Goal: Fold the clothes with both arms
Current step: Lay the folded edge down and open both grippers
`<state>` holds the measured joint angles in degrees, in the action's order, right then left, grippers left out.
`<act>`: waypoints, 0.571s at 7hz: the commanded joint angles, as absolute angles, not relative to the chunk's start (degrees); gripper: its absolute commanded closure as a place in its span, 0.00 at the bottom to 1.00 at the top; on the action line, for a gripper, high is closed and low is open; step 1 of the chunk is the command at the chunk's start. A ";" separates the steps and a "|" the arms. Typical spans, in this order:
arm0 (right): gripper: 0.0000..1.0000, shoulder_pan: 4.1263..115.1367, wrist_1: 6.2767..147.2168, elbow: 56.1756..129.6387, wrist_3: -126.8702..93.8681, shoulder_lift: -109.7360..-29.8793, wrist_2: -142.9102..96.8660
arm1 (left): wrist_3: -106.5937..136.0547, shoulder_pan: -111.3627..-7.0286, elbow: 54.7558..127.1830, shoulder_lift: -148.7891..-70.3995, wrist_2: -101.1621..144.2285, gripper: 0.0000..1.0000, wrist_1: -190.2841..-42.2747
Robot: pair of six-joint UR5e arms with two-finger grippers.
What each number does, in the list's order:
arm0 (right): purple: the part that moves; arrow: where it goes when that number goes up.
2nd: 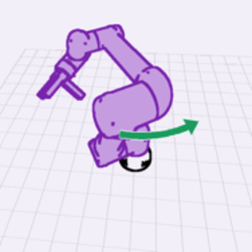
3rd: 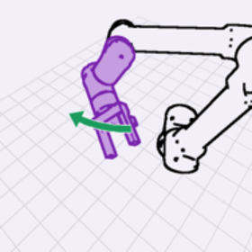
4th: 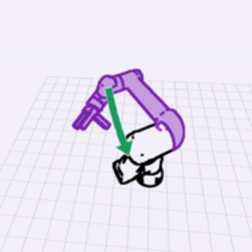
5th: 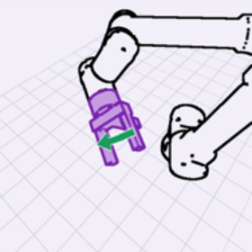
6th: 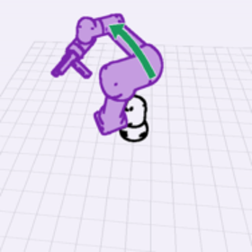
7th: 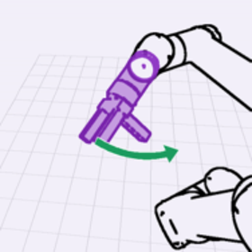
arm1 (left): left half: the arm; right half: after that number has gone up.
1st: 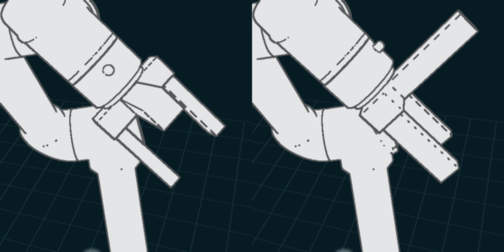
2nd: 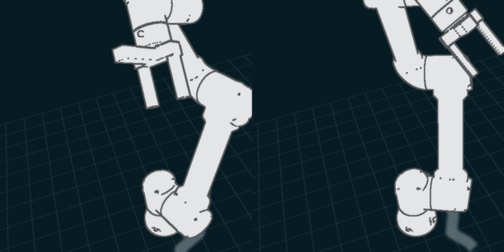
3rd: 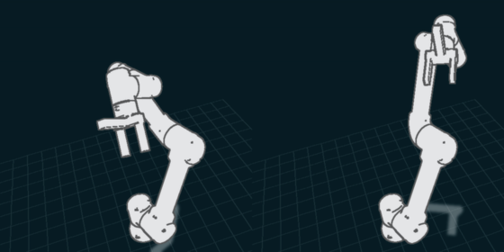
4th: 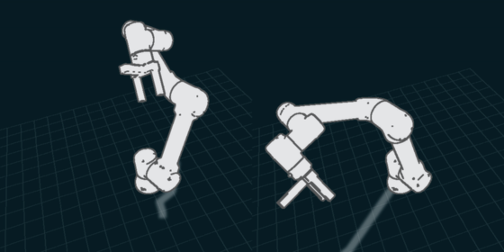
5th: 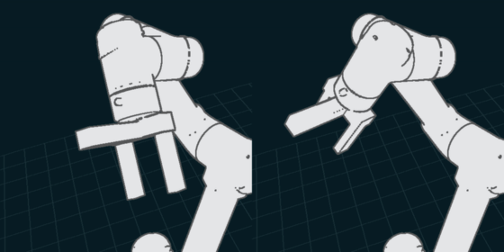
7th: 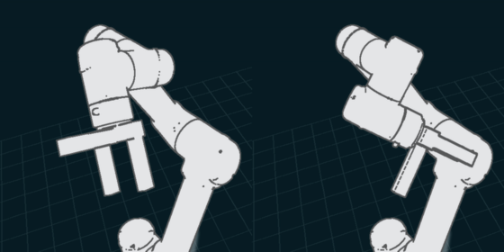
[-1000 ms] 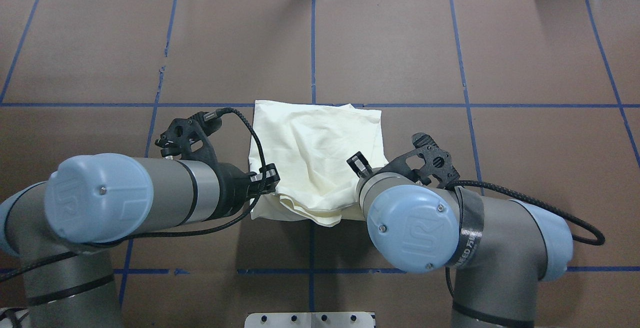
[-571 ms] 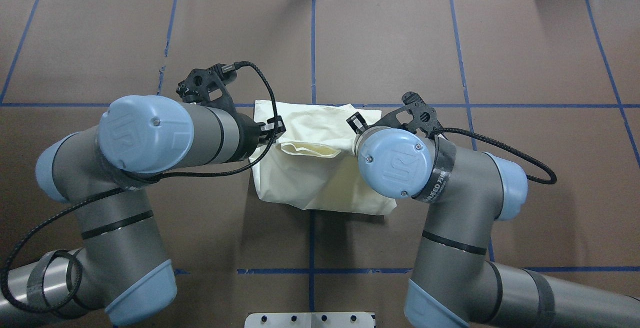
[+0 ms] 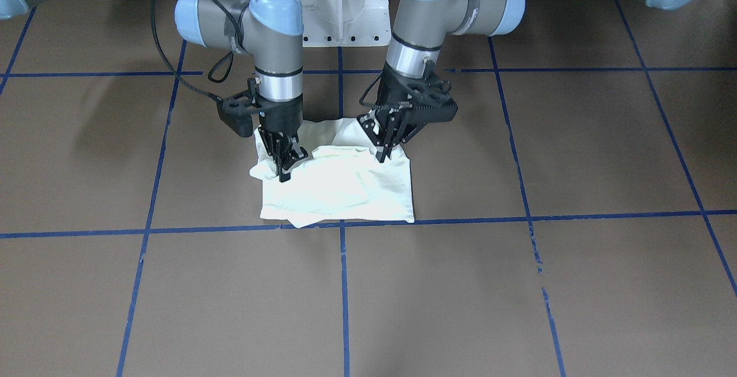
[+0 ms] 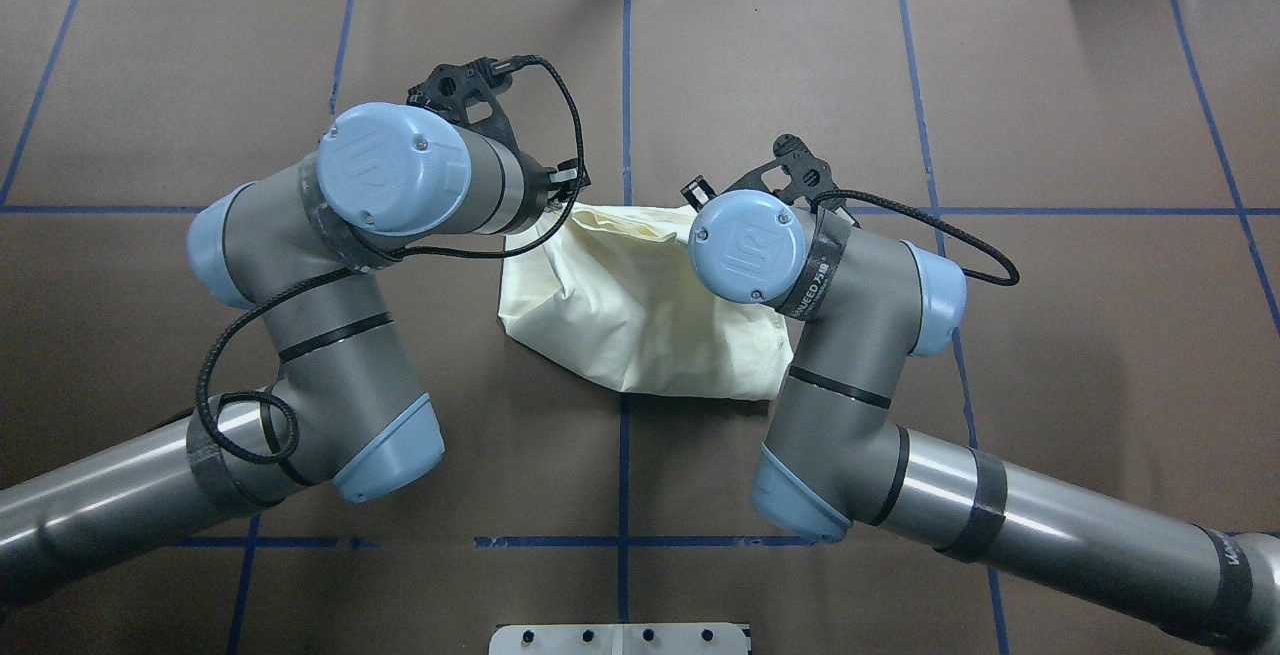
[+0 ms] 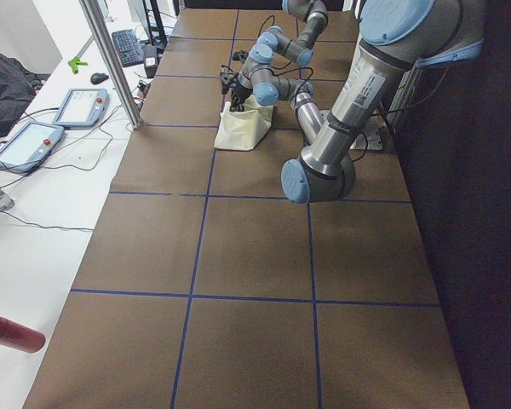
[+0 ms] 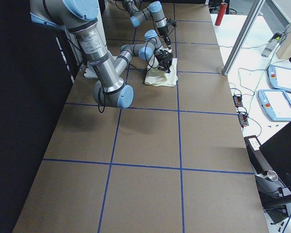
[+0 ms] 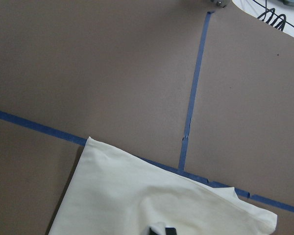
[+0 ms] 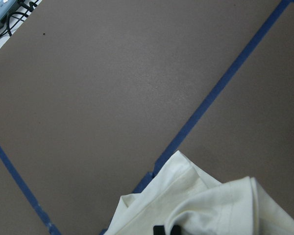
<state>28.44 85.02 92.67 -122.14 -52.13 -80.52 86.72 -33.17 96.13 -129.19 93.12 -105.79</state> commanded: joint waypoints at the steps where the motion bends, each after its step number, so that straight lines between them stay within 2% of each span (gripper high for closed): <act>1: 1.00 29.70 82.53 86.25 -120.85 -49.59 -81.73 | 85.61 -33.66 89.67 -130.95 92.81 1.00 -108.63; 4: 1.00 29.71 80.68 84.11 -119.45 -49.57 -81.83 | 83.15 -33.66 87.01 -131.48 92.90 1.00 -108.72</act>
<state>29.67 81.03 84.67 -120.37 -49.63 -81.78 83.53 -33.62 87.66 -131.41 92.84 -108.68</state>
